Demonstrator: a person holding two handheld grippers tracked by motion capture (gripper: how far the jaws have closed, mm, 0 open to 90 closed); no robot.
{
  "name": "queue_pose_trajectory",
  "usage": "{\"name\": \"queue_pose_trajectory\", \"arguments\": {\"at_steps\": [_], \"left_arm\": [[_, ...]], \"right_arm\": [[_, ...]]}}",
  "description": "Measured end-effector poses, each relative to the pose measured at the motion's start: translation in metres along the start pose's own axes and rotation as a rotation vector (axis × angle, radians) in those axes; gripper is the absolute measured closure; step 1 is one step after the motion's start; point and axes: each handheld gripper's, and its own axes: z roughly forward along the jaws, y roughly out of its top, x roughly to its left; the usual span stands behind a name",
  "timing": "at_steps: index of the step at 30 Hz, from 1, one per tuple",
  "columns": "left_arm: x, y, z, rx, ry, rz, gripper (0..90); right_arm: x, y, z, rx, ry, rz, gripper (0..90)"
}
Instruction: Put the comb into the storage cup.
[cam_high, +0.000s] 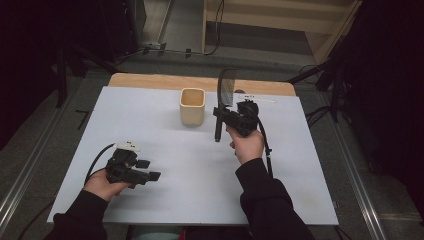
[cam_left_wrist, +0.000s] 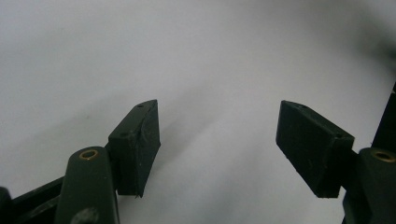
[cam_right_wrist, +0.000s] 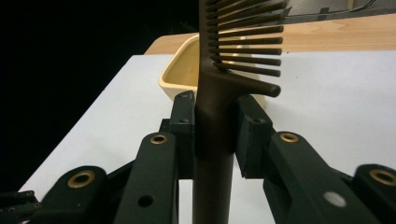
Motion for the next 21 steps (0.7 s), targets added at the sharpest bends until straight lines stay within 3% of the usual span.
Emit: {"name": "queue_pose_trajectory", "arguments": {"at_steps": [15,21], "left_arm": [[0.001,-0.001,-0.002,0.002,0.002,-0.002,31.0],[0.001,-0.001,-0.002,0.001,0.001,-0.001,31.1]], "right_arm": [[0.005,0.002,0.011,-0.002,0.019,0.005,70.1],[0.003,0.004,0.013,0.005,0.021,0.029,70.1]]}}
